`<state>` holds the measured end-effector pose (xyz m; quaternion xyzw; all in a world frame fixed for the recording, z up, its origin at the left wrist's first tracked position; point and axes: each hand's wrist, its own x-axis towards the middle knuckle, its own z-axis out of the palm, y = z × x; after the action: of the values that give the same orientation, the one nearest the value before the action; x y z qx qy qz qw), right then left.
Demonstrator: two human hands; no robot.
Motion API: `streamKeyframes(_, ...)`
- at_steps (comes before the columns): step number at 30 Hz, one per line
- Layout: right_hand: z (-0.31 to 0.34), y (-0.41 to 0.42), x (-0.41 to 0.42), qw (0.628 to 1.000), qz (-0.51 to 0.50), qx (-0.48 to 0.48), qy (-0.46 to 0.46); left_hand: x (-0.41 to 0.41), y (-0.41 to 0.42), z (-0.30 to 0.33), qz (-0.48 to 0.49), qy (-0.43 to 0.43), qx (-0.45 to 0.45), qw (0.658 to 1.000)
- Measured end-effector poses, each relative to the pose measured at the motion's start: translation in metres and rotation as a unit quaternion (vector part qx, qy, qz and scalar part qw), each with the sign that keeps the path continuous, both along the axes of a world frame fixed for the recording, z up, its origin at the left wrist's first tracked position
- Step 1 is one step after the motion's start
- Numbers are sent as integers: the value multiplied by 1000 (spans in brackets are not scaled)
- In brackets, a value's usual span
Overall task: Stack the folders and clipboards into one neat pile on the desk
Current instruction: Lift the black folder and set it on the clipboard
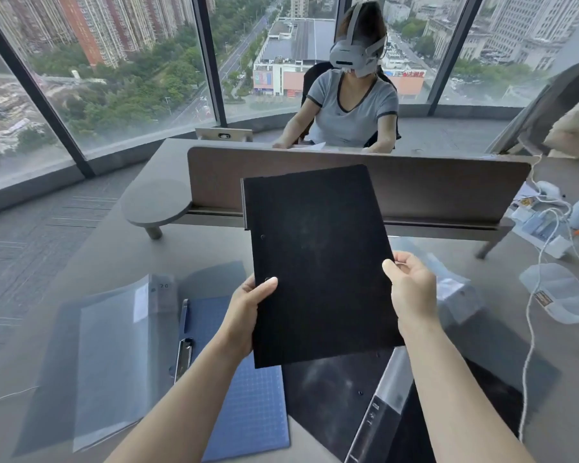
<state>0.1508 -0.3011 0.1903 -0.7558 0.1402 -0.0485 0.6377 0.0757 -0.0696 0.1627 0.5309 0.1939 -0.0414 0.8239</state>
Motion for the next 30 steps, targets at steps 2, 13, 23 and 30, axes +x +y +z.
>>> streamKeyframes(2,-15,10,-1,1000,9,-6,15,-6,10,-9,8,15,4,1000)
streamKeyframes(13,-106,60,-27,984,84,11,156,-48,59,-60,37,96,39,994)
streamKeyframes(23,-151,97,-63,957,173,-12,233,-91,99,-106,80,176,56,979)
streamKeyframes(30,-171,119,-83,942,202,-66,260,-117,121,-140,121,205,166,957)
